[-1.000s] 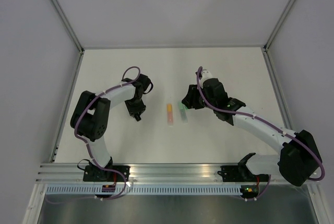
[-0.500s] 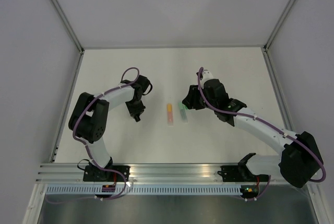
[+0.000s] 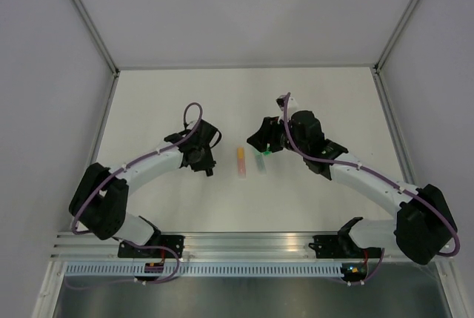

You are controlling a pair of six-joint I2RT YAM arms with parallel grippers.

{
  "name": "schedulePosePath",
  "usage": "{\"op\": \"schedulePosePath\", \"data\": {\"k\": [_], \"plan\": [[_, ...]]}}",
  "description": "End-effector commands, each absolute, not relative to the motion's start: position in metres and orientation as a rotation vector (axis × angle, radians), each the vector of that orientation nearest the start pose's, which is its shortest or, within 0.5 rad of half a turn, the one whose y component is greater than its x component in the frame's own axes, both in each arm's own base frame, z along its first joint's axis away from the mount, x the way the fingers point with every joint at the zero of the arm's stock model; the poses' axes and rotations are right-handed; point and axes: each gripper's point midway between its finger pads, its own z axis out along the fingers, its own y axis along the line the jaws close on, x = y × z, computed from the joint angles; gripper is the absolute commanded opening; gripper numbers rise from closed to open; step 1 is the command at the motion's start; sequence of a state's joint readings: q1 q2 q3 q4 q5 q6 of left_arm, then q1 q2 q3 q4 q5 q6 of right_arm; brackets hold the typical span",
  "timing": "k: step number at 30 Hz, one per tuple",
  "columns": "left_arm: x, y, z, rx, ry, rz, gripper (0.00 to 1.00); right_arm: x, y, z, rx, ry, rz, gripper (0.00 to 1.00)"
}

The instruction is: Insert the pens into the pen caps

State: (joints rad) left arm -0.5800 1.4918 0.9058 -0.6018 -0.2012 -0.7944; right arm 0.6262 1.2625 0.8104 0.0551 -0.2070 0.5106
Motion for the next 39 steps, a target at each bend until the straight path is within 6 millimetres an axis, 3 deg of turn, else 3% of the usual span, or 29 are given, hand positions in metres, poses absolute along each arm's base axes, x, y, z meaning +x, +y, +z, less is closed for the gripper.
{"op": "schedulePosePath", "data": {"k": [1,3,6,10,13,24,32,39], "plan": [[0.271,-0.219,0.094,-0.140,2.527,-0.429,0.02,0.303,0.305,0.216,-0.194,1.962,1.094,0.64],[0.273,-0.233,0.110,-0.121,2.459,-0.531,0.02,0.306,0.316,0.212,-0.179,1.954,1.118,0.64],[0.265,-0.241,0.113,-0.099,2.443,-0.614,0.02,0.304,0.330,0.210,-0.187,1.952,1.118,0.64],[0.261,-0.248,0.122,-0.074,2.420,-0.686,0.02,0.310,0.330,0.204,-0.127,1.969,1.017,0.64],[0.257,-0.249,0.121,-0.067,2.410,-0.703,0.02,0.309,0.339,0.205,-0.132,1.966,1.021,0.63],[0.254,-0.247,0.124,-0.075,2.394,-0.713,0.02,0.316,0.357,0.160,-0.168,2.099,0.908,0.63],[0.257,-0.246,0.125,-0.089,2.384,-0.706,0.02,0.311,0.364,0.149,-0.195,2.138,0.912,0.61],[0.257,-0.245,0.126,-0.096,2.374,-0.704,0.02,0.304,0.381,0.139,-0.233,2.166,0.996,0.56]]}}
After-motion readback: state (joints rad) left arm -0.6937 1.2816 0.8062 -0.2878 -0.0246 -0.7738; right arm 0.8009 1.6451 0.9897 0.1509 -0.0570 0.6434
